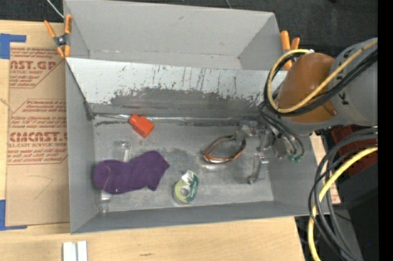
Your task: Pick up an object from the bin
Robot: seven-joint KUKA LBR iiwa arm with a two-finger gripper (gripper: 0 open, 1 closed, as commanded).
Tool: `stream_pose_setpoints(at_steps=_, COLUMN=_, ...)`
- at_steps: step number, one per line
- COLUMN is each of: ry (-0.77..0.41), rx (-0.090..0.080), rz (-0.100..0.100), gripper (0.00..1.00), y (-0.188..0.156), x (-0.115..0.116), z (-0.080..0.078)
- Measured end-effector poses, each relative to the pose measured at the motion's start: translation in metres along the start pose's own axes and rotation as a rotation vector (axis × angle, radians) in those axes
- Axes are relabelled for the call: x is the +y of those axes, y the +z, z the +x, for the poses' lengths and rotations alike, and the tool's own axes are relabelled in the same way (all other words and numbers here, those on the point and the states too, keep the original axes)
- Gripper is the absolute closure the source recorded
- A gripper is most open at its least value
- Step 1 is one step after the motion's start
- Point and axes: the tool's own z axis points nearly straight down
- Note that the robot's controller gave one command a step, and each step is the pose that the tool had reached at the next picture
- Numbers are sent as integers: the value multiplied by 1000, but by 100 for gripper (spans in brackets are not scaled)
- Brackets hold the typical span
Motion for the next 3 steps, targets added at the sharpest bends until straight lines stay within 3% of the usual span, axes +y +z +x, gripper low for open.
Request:
stream_pose_setpoints(at_steps=1, ry=-255, rx=-2, rz=2, gripper=0, y=8, x=31, z=-27)
stream_pose_setpoints(at_steps=2, ry=-541, rx=-3, rz=-1, gripper=100, y=13, x=37, z=-41)
stream_pose_setpoints(at_steps=3, ry=-540, rx=-3, rz=-1, gripper=100, y=13, x=37, z=-41)
